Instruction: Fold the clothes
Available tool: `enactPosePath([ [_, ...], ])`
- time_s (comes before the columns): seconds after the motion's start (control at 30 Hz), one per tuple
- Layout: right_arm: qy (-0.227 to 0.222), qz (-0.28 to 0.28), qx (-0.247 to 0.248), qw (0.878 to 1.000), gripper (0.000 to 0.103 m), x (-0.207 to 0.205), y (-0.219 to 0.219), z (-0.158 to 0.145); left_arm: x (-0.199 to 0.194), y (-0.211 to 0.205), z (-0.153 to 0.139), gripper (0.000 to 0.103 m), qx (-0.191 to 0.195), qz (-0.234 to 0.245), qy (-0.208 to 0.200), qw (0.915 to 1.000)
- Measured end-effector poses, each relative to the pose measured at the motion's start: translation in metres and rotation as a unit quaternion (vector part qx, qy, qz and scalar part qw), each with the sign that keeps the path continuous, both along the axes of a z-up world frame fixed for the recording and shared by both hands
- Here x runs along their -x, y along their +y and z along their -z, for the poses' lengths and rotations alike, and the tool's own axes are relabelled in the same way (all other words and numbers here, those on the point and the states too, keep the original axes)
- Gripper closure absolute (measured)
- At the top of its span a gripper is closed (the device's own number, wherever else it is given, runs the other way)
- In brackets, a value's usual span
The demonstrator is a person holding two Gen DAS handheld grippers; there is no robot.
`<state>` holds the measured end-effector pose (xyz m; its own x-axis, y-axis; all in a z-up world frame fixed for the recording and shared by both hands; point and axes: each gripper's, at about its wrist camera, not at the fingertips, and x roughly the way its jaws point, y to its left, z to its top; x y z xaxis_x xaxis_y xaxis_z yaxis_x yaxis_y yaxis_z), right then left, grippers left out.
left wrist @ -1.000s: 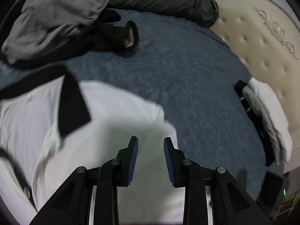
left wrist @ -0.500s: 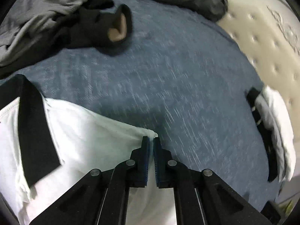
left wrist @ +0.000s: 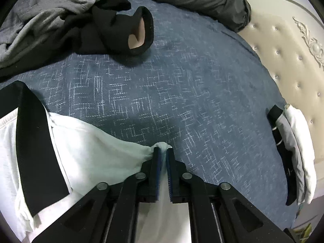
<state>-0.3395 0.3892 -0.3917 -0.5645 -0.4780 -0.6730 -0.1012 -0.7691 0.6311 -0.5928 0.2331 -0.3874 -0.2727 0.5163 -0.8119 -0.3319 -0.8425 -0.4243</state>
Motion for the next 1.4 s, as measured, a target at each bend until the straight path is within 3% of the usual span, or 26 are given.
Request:
enactPosePath([
  [0.03,-0.003,0.003,0.003,1.000,0.097,0.001,0.000,0.000,-0.001,-0.001,-0.002,0.080,-0.005,-0.001,0.002,1.0000],
  [0.07,-0.005,0.007,0.006,1.000,0.097,0.004,-0.001,0.000,-0.003,-0.001,-0.006,0.062,-0.004,0.004,0.007,1.0000],
  [0.1,-0.005,0.008,0.008,1.000,0.096,0.007,-0.003,-0.001,-0.006,-0.001,-0.011,0.051,0.002,0.010,0.012,0.9999],
  [0.3,-0.006,0.024,0.024,0.999,0.083,-0.003,0.005,-0.006,-0.019,-0.027,-0.045,0.050,0.016,0.006,0.031,0.9994],
  [0.4,-0.003,0.024,0.005,1.000,0.072,-0.016,0.006,-0.016,-0.034,-0.055,-0.065,0.048,0.012,-0.006,0.034,0.9993],
  [0.53,-0.007,0.032,0.009,0.999,0.072,-0.036,0.010,-0.023,-0.067,-0.091,-0.087,0.042,0.007,-0.010,0.038,0.9992],
  [0.7,0.004,0.041,0.010,0.999,0.071,-0.068,0.007,-0.041,-0.121,-0.158,-0.111,0.041,-0.004,-0.047,0.038,0.9982],
  [1.0,0.024,0.012,0.019,0.999,0.067,-0.110,-0.042,-0.070,-0.213,-0.285,-0.136,0.041,-0.012,-0.131,0.037,0.9906],
  [1.17,0.028,-0.008,0.015,0.999,0.067,-0.126,-0.074,-0.081,-0.259,-0.350,-0.142,0.040,-0.024,-0.176,0.041,0.9833],
  [1.4,0.028,-0.037,0.021,0.999,0.067,-0.139,-0.121,-0.085,-0.294,-0.414,-0.132,0.037,-0.006,-0.220,0.038,0.9748],
])
